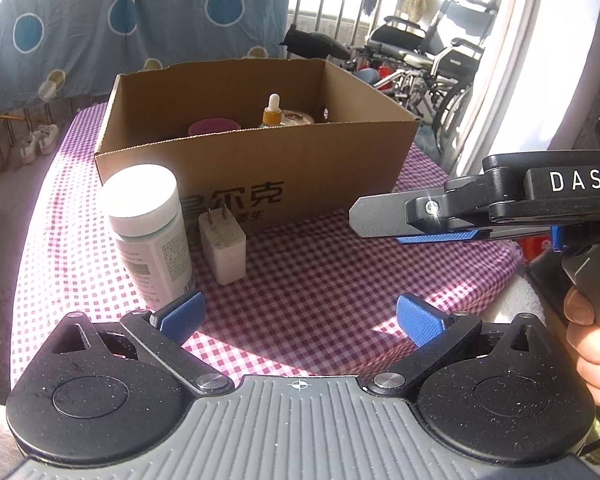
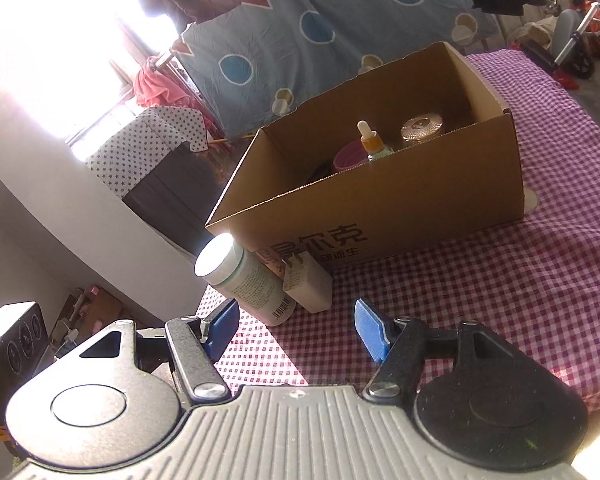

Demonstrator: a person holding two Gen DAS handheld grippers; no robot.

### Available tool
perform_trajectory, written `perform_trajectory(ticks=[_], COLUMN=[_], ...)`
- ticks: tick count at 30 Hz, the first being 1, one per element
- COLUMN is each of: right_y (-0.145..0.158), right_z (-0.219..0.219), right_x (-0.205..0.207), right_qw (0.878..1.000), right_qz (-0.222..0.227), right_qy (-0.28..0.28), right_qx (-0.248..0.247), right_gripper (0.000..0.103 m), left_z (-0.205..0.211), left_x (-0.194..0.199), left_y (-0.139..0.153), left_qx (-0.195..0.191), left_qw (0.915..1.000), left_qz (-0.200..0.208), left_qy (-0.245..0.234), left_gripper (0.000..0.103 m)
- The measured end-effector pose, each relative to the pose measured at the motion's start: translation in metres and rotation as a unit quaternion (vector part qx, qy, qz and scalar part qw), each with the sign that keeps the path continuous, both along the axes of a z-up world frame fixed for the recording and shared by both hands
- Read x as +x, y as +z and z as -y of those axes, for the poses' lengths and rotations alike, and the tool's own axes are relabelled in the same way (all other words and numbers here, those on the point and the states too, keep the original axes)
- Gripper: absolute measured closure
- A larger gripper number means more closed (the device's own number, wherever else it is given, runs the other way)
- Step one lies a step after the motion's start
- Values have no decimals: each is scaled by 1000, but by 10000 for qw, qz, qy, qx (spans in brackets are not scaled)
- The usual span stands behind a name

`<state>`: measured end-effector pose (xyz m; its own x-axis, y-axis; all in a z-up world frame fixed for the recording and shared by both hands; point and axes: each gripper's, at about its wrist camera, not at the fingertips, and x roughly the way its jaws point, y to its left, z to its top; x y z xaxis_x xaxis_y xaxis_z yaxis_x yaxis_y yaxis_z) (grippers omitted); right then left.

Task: Organize rigid objects
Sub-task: 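Withdraw the right gripper toward the white plug charger, then close the right gripper on the white plug charger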

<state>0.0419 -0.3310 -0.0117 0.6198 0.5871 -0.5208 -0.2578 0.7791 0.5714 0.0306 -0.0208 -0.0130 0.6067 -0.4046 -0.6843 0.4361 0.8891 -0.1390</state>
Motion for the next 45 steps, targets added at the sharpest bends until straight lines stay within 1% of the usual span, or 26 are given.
perform_trajectory(ticks=[5, 9, 10, 12, 16, 18, 19, 21, 23, 24, 25, 26, 29, 36, 45], right_y=[-7, -12, -14, -22, -36, -42, -45, -48, -52, -54, -55, -56, -57, -55, -59], right_z=[-2, -11, -12, -15, -25, -32, -34, -39, -43, -45, -47, -48, -50, -46, -24], right_x=[14, 34, 40, 56, 86, 97, 103, 112, 121, 124, 126, 128, 130, 130, 107], right_qw=[9999, 9997, 9996, 9988, 9959, 9943, 9936, 9922, 9908, 9899, 9892, 9887, 9882, 9876, 9880], right_qz=[-118, -191, -239, -419, -753, -876, -928, -1009, -1091, -1128, -1159, -1186, -1210, -1306, -1393], right_qy=[28, 117, 130, 193, 360, 476, 518, 603, 687, 734, 776, 803, 850, 782, 505], right_qx=[-45, 17, 52, 152, 351, 389, 393, 408, 419, 438, 448, 448, 408, 391, 447], right_gripper=[36, 38, 40, 49, 54, 59, 60, 62, 65, 66, 66, 67, 67, 67, 67], left_z=[0, 4, 5, 7, 10, 12, 13, 14, 13, 13, 13, 11, 9, 14, 25], left_x=[9, 20, 23, 29, 38, 41, 42, 46, 50, 52, 53, 56, 58, 58, 44], left_y=[-11, -22, -25, -30, -40, -42, -43, -45, -47, -47, -48, -48, -48, -44, -39], left_qx=[-18, 96, 108, 111, 73, 78, 76, 66, 46, 65, 71, 75, 104, 86, 8], left_qw=[9998, 9991, 9988, 9984, 9982, 9983, 9983, 9983, 9983, 9981, 9979, 9977, 9975, 9984, 9995], left_qz=[-23, 163, 222, 251, 243, 245, 248, 213, 136, 99, 79, 40, -6, -80, -223], left_qy=[182, 383, 432, 503, 552, 532, 527, 530, 562, 605, 634, 673, 705, 551, 238], left_gripper=[1, 1, 2, 3, 7, 9, 9, 12, 23, 24, 27, 33, 39, 41, 42])
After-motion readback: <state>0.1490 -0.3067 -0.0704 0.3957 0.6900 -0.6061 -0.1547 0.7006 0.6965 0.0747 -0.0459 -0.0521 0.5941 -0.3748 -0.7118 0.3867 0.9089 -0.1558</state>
